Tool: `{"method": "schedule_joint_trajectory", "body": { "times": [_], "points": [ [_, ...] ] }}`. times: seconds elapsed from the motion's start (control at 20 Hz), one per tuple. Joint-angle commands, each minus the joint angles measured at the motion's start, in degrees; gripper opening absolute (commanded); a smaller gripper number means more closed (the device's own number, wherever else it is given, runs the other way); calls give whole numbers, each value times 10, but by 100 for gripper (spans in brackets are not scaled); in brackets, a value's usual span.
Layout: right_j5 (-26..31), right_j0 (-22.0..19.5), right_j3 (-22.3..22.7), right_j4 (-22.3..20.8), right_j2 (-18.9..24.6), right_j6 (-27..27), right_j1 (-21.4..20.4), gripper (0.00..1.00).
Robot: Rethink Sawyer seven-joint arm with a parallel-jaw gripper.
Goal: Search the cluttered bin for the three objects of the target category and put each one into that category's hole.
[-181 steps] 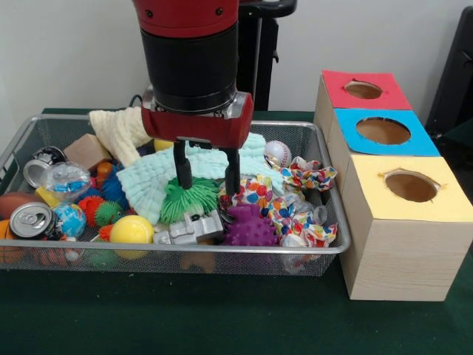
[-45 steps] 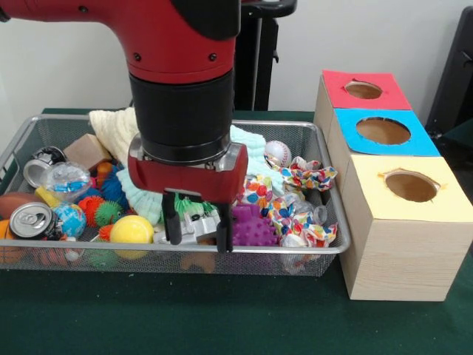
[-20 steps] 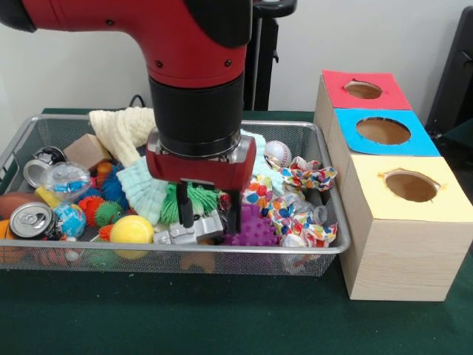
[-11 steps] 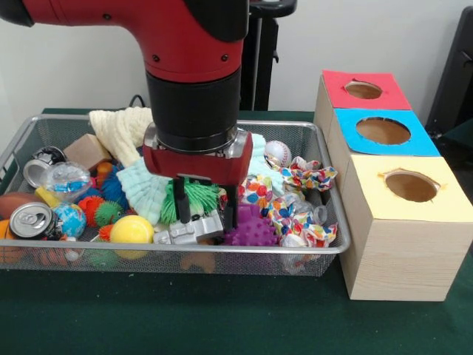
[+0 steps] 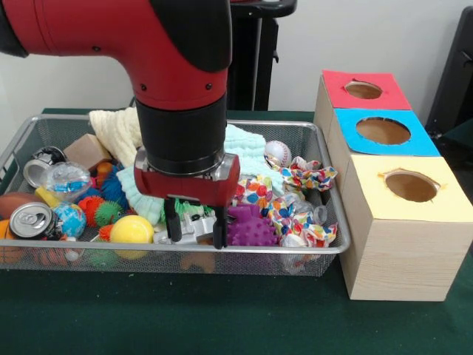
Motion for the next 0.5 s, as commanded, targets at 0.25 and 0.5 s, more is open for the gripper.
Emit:
{"method": "schedule_joint_trajectory", "body": {
  "times": [0.25,0.5],
  "points": [
    [-32,-7,25,-43,24,-177,44,100],
    [-29,-6,30,-44,26,-173,38,100]
  ]
}}
